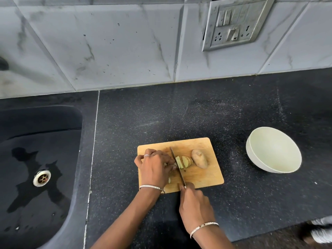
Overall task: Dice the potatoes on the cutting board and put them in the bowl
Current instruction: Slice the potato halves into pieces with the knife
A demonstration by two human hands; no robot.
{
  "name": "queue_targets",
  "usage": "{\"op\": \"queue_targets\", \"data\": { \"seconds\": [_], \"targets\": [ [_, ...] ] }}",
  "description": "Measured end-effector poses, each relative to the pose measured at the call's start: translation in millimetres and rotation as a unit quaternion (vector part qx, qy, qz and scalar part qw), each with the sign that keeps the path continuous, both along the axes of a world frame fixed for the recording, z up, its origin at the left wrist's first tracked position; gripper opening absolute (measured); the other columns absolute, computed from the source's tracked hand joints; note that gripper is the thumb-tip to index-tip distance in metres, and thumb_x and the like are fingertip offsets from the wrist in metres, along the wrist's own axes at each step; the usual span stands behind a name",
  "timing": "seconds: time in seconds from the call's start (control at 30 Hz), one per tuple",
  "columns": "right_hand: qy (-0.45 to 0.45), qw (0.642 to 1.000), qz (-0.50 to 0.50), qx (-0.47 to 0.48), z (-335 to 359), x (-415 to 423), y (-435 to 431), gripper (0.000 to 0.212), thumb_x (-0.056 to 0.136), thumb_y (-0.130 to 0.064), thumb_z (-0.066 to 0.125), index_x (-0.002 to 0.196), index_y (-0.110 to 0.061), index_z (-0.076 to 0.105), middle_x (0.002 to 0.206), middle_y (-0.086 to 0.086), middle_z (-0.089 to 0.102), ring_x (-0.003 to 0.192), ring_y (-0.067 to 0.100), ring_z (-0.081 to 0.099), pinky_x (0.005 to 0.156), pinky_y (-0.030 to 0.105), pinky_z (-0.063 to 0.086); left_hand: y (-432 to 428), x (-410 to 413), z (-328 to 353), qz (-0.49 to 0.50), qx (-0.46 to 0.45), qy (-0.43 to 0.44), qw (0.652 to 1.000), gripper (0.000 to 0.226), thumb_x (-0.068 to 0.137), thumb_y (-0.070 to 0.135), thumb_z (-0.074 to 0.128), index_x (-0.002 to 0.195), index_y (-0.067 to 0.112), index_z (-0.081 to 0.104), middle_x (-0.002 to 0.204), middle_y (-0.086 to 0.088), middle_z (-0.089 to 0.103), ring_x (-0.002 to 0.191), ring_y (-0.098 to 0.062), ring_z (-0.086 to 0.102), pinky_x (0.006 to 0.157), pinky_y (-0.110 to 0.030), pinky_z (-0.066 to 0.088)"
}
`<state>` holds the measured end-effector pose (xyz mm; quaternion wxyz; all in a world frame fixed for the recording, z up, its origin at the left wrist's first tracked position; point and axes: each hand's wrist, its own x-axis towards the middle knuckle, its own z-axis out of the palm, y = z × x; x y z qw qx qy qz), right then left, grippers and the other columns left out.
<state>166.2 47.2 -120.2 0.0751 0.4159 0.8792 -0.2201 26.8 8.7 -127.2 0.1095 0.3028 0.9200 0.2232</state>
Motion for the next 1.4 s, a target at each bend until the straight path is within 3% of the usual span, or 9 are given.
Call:
{"op": "queue_targets", "data": {
  "seconds": [0.2,0.43,0.63,0.77,0.97,1.2,1.4],
  "targets": [
    [-0.043,0.998,0.035,0.041,3.0,6.0,-1.9,0.036,0.105,-0.040,0.019,0.125,-0.019,0.039,0.104,0.002,0.069,0.100,0.026,0.067,0.072,0.036,0.052,1.4,-0.9,1.7,0.012,-0.005,0.001,1.000,0.009,0.072,0.043,0.076,0.081,0.042,0.072,0.103,0.025,0.063,0.109,-0.006,0.038,0.088,-0.035,0.012],
    [-0.049,0.998,0.021,0.046,18.2,33.1,-1.2,0.037,0.101,-0.049,0.014,0.113,-0.023,0.037,0.098,0.001,0.068,0.097,0.023,0.067,0.062,0.031,0.038,-1.0,-3.1,4.4,0.011,-0.004,0.010,1.000,0.009,0.074,0.043,0.074,0.082,0.040,0.072,0.105,0.023,0.064,0.110,-0.008,0.041,0.091,-0.035,0.016],
    [-0.016,0.999,0.004,0.050,11.0,25.1,13.6,0.039,0.102,-0.047,0.015,0.122,-0.024,0.038,0.097,0.003,0.067,0.095,0.025,0.067,0.060,0.031,0.039,-5.9,-4.5,8.8,0.037,0.035,0.013,0.999,0.004,0.078,0.038,0.072,0.081,0.038,0.071,0.098,0.022,0.065,0.107,-0.009,0.045,0.086,-0.032,0.021],
    [-0.011,1.000,0.008,0.019,8.6,24.4,7.5,0.038,0.102,-0.048,0.017,0.125,-0.026,0.037,0.100,0.002,0.067,0.097,0.026,0.066,0.066,0.033,0.045,-8.9,-8.6,12.2,0.062,0.048,0.013,0.997,0.015,0.082,0.026,0.065,0.087,0.039,0.070,0.100,0.020,0.066,0.108,-0.010,0.047,0.084,-0.031,0.021],
    [-0.008,1.000,0.005,-0.026,8.0,24.1,-5.5,0.035,0.101,-0.050,0.019,0.110,-0.024,0.041,0.098,0.000,0.066,0.097,0.025,0.066,0.064,0.034,0.042,-9.1,-14.7,15.2,0.062,0.041,0.013,0.997,0.015,0.085,0.028,0.064,0.092,0.040,0.069,0.104,0.020,0.066,0.112,-0.013,0.048,0.082,-0.031,0.019],
    [0.011,1.000,0.011,-0.015,13.5,25.5,-9.1,0.035,0.100,-0.052,0.019,0.109,-0.026,0.040,0.098,0.000,0.066,0.096,0.024,0.066,0.063,0.032,0.041,-2.8,-16.1,17.8,0.047,0.058,0.016,0.997,0.017,0.087,0.026,0.061,0.096,0.040,0.068,0.104,0.017,0.066,0.109,-0.014,0.050,0.083,-0.032,0.022],
    [0.050,0.998,-0.028,0.003,18.4,38.8,4.8,0.034,0.098,-0.053,0.015,0.095,-0.027,0.036,0.078,-0.001,0.060,0.085,0.022,0.066,0.059,0.034,0.036,4.5,-17.2,17.5,0.006,0.093,0.004,0.996,0.017,0.087,0.030,0.063,0.101,0.038,0.066,0.103,0.017,0.067,0.105,-0.015,0.055,0.083,-0.035,0.034]
  ]
}}
